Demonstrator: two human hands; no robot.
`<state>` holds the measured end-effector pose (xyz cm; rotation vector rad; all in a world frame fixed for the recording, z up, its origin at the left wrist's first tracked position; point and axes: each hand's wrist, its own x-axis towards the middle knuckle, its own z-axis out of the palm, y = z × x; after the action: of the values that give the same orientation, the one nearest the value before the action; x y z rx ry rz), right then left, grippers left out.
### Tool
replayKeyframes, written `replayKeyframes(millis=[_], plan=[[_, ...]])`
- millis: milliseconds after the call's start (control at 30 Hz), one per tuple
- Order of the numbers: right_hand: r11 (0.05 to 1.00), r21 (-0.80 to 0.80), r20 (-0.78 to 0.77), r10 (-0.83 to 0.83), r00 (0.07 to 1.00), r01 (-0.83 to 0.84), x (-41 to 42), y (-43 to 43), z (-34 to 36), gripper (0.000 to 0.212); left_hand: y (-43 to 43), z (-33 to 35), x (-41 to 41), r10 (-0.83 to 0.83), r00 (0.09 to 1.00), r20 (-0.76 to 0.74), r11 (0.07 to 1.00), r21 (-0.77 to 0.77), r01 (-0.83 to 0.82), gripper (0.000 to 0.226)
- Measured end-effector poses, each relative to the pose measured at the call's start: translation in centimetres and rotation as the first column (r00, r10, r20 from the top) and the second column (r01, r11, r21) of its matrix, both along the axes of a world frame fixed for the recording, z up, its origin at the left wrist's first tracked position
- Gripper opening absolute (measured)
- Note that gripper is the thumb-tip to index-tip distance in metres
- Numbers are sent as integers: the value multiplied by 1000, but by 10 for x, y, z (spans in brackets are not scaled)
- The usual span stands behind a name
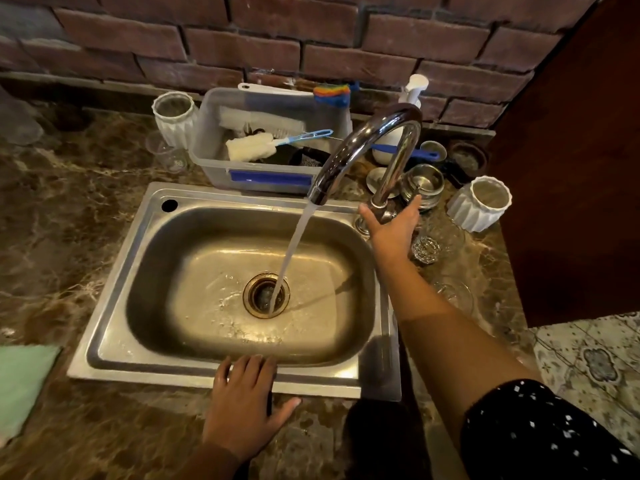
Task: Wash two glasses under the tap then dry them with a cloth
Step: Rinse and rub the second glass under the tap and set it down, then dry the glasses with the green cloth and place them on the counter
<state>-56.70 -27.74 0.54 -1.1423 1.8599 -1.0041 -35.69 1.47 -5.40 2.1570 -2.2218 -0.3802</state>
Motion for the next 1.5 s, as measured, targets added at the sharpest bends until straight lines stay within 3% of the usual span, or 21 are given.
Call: replayKeyframes(millis=[533, 767, 933, 1100, 1233, 1333, 1400, 1500], plan=[[998, -62, 7, 5, 1000, -5, -6, -6, -13, 107, 3, -7, 2, -18, 999, 28, 1000, 10, 18, 73], [999, -33, 71, -23, 997, 25, -6, -7, -12, 107, 1, -3, 0, -15, 1000, 7, 1000, -14, 15, 70], [997, 58, -23, -42, 999, 44, 0, 1, 8, 98, 1, -1, -1, -6, 1000, -7, 999, -51, 6, 62], [982, 101, -80, 171, 982, -162, 12, 64, 30, 80, 1, 5, 0, 14, 1000, -12, 999, -46, -15, 60], [832, 279, 24, 492, 870, -479, 38, 119, 32, 37, 1, 18, 2, -17, 999, -32, 997, 75, 19, 65], [677, 395, 41, 662, 749, -621, 74, 156, 28, 8, -4, 33, 24, -147, 979, -140, 969, 176, 171, 60], [600, 445, 1, 742, 670, -665, 103, 178, 24, 12, -8, 45, 54, -241, 949, -204, 935, 215, 283, 56], [499, 486, -19, 827, 562, -718, 152, 204, 26, 15, -6, 63, 118, -264, 952, -152, 917, 266, 297, 46]])
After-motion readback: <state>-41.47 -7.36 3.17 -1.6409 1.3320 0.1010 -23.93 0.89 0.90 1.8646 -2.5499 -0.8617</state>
